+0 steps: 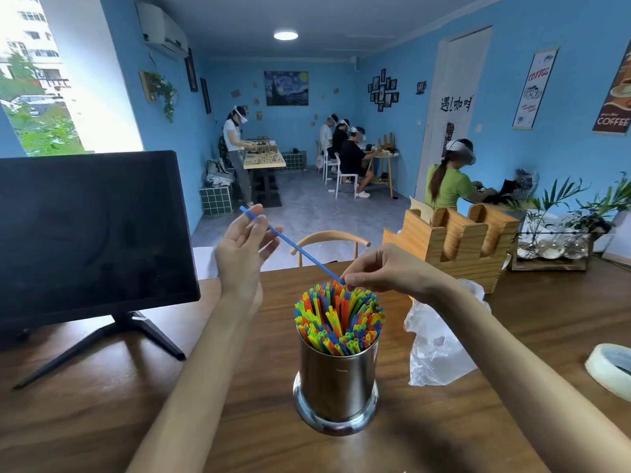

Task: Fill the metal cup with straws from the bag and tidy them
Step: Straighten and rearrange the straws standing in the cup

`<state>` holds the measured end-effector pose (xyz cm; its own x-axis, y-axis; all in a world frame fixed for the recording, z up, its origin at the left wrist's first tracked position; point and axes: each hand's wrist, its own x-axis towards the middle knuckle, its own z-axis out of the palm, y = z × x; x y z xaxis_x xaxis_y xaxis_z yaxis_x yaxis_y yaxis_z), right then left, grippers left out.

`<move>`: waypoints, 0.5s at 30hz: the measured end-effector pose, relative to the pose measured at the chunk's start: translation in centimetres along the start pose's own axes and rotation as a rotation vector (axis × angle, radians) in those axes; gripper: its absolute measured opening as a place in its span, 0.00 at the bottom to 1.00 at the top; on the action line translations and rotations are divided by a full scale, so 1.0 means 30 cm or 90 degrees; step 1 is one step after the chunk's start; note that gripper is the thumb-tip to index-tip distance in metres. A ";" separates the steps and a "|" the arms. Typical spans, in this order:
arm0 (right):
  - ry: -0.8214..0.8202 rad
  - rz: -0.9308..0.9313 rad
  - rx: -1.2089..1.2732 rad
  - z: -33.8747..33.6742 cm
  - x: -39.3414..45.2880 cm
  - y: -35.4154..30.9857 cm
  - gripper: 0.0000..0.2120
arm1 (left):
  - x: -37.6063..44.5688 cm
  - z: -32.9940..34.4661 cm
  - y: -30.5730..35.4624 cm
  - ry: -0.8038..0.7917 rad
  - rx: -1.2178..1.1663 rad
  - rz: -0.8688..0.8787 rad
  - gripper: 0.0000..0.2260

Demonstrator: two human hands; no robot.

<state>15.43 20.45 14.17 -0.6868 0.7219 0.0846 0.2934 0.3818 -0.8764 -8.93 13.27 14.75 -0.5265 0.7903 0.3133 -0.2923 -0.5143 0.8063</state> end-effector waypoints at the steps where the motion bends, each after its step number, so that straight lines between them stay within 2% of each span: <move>1: 0.012 -0.010 -0.025 0.001 0.006 0.006 0.09 | -0.006 0.006 -0.002 -0.013 0.014 0.011 0.10; 4: 0.132 -0.010 -0.047 -0.027 0.021 0.033 0.07 | -0.025 0.011 -0.006 -0.050 0.113 0.087 0.17; 5: 0.141 0.008 -0.057 -0.037 0.022 0.043 0.08 | -0.033 0.012 -0.010 -0.077 0.153 0.118 0.20; 9: 0.032 0.104 -0.101 -0.022 0.026 0.068 0.12 | -0.072 0.025 -0.044 -0.216 0.350 0.212 0.22; 12: 0.029 0.122 -0.109 -0.012 0.042 0.079 0.15 | -0.091 0.029 -0.085 -0.298 0.429 0.160 0.18; 15: 0.032 0.127 -0.130 -0.010 0.046 0.079 0.13 | -0.096 0.005 -0.116 -0.328 0.501 0.147 0.16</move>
<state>15.38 22.54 12.36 -0.5694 0.8204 -0.0518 0.5504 0.3337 -0.7653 -6.28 12.82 11.12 -0.0343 0.8433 0.5363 0.4919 -0.4529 0.7436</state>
